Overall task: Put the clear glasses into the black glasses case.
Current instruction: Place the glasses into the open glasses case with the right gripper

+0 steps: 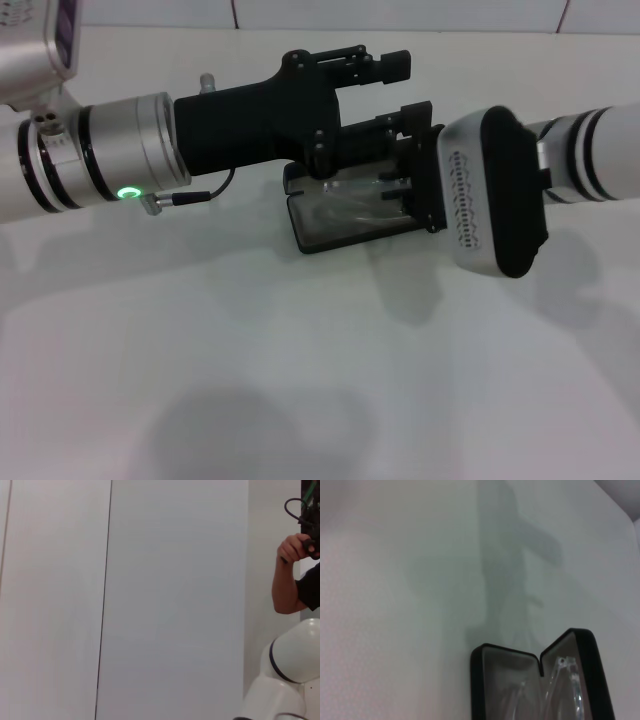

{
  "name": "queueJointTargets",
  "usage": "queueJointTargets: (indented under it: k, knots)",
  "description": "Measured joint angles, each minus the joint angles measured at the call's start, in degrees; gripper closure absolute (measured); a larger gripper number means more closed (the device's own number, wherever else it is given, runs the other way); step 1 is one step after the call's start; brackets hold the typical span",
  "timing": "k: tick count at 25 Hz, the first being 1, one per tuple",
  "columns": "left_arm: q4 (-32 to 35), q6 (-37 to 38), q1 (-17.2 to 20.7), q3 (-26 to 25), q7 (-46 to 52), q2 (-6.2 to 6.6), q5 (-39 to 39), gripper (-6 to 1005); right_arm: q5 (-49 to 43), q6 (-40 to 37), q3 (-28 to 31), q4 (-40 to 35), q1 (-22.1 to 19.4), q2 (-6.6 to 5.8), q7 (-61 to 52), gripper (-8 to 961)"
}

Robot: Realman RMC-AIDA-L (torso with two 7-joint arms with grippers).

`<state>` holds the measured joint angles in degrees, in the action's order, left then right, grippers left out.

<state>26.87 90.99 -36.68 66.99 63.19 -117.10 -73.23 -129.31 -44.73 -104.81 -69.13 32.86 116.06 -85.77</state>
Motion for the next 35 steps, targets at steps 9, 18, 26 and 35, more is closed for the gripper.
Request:
queueJointTargets:
  k: [9,18,26,35]
  knots:
    - [0.1,-0.2,-0.2,0.0,0.0,-0.19,-0.1,360,-1.6,6.5,-4.9,2.9,1.5,0.13,0.0,827]
    - [0.1,-0.2,0.1,-0.1,-0.5,-0.36,-0.1,356,-2.3,10.7,-7.0,5.4,3.0,0.13,0.0,826]
    - [0.1,-0.8,0.4,-0.2,-0.7,-0.50,-0.1,352,-3.2,16.5,-11.4,7.0,2.6,0.14,0.0,826]
    - [-0.1,-0.8,0.5,-0.3,-0.8,-0.50,-0.1,348,-3.2,15.9,-11.4,2.9,-1.7,0.01,0.0,718]
